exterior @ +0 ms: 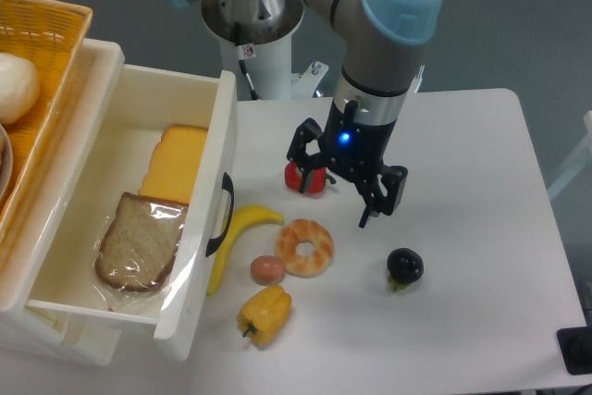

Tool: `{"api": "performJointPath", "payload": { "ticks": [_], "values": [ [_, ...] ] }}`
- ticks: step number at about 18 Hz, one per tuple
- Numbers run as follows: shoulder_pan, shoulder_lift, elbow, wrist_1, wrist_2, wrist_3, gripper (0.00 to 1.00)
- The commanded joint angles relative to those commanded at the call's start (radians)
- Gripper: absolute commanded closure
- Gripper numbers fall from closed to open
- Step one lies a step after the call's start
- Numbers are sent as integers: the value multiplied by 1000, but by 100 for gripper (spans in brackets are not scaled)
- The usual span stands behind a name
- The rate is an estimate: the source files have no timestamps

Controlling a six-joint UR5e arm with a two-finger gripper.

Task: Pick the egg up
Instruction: 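Move the gripper from the red strawberry toward the small brown egg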

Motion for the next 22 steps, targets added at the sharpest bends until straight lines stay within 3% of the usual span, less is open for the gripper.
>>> {"api": "performJointPath", "payload": {
  "ticks": [11,19,22],
  "values": [
    [-3,-9,-6,0,-5,23,0],
    [-3,-35,-17,14,-92,-83,0],
    [-11,-52,-55,52,-86,-84,0]
  ]
}}
